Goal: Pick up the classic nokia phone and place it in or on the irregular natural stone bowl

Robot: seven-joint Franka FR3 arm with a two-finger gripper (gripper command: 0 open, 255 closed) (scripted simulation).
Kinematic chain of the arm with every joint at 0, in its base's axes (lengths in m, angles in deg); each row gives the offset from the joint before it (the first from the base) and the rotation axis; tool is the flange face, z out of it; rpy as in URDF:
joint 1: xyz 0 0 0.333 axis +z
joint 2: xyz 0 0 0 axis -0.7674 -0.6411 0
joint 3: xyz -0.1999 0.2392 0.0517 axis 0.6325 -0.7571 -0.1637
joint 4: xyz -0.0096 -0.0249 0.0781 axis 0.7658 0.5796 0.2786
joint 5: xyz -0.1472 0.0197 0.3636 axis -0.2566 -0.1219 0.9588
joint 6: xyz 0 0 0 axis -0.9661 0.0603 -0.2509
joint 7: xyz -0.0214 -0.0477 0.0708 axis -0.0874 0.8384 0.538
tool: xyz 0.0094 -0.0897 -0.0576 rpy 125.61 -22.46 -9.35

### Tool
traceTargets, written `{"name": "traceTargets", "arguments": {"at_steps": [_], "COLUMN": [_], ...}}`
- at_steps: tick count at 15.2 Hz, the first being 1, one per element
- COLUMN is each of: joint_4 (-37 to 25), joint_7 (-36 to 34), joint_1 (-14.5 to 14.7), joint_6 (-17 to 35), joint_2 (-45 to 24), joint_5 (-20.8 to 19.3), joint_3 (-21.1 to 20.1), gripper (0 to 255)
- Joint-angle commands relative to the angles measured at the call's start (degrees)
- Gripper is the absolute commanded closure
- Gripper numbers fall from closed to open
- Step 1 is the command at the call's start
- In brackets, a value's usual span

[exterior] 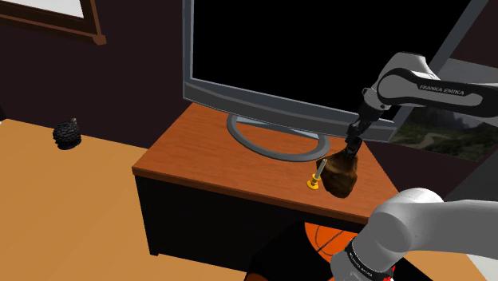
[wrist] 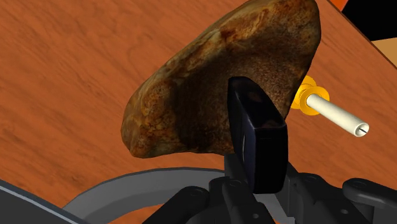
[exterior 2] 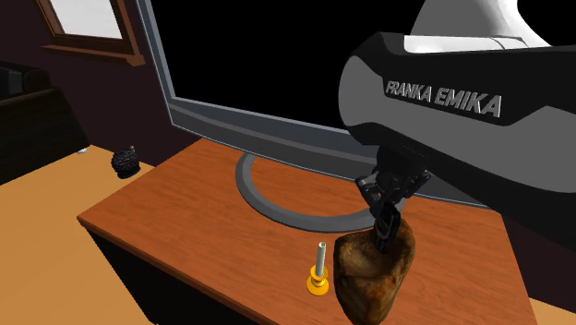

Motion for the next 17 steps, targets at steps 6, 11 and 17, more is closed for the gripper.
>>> {"name": "traceTargets", "arguments": {"at_steps": [6,11,17], "joint_4": [0.01,-5.26,-6.73], "joint_7": [0.00,0.24,0.32], "joint_1": [0.00,0.35,0.44], "joint_6": [0.02,-5.87,-7.36], "joint_2": [0.00,0.61,0.62], "joint_5": [0.00,1.22,1.52], "joint_3": [0.00,-1.52,-1.89], "gripper": [0,0,0]}}
